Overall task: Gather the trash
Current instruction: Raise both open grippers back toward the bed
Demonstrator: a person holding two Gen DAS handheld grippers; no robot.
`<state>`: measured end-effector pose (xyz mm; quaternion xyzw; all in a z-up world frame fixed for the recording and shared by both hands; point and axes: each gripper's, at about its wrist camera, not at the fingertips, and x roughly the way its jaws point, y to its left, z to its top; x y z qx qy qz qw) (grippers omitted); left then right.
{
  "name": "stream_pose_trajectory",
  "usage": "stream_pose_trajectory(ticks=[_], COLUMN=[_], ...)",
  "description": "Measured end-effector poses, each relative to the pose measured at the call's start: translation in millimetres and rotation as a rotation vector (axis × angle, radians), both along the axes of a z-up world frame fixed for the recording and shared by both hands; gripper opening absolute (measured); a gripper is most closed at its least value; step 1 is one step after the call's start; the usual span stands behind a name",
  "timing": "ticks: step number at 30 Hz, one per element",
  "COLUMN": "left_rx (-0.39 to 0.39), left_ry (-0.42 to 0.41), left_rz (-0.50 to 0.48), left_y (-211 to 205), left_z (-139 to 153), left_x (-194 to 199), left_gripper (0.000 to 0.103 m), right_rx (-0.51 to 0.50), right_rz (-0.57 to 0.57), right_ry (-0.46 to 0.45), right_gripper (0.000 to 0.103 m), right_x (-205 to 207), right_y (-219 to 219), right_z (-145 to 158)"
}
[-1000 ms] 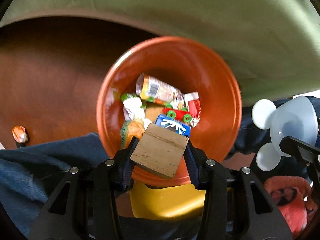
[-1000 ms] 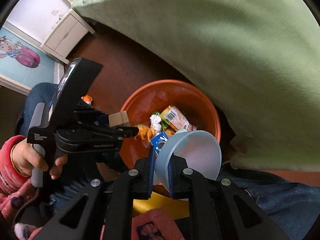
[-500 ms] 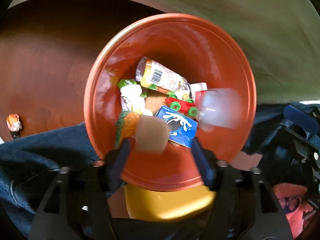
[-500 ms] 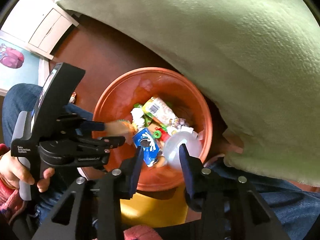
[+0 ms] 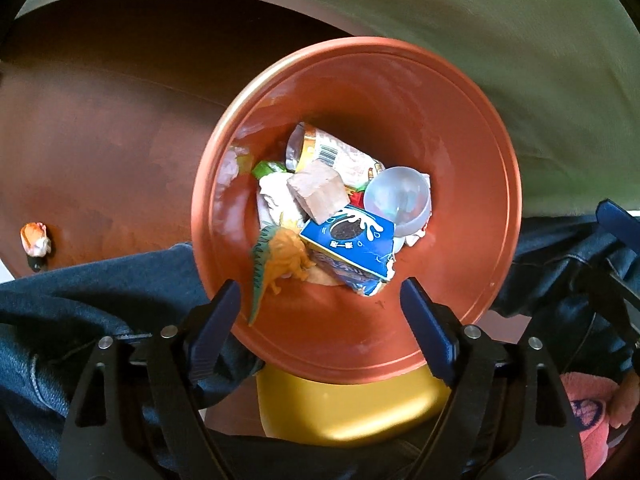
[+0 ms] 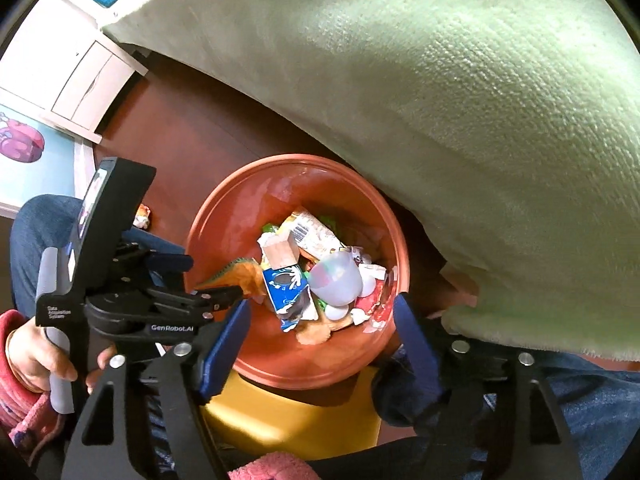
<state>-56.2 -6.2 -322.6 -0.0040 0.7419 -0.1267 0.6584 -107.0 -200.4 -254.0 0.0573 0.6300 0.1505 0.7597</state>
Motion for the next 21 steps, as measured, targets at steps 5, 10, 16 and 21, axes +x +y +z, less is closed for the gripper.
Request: stream_pose_trajectory(ticks=[5, 10, 16, 21], left_rx=[-0.004, -0.008, -0.021, -0.045], left_ry=[-0.016, -0.029, -0.06, -0.103], left_rz=[-0.006, 0.001, 0.005, 0.018], left_y=[0.0, 3.0, 5.3, 9.6], left_z=[5.1, 10.2, 23.3, 43.1], left_x=[-0.4, -0.5, 1.7, 4.8], left_gripper=[0.08, 0.08, 0.08, 0.08], right_rx=[0.006, 0.009, 0.026, 0.047], right_rz=[-0.004, -0.007, -0.017, -0.025], right_ry=[-0.01, -0.026, -0.048, -0.077], right_gripper=[0.075, 0.075, 0.075, 0.076], right_x=[-1.1, -3.5, -6.1, -7.3], right_y=[0.0, -1.4, -4.6, -6.3], right_z=[3.3, 9.2, 18.6, 32.8])
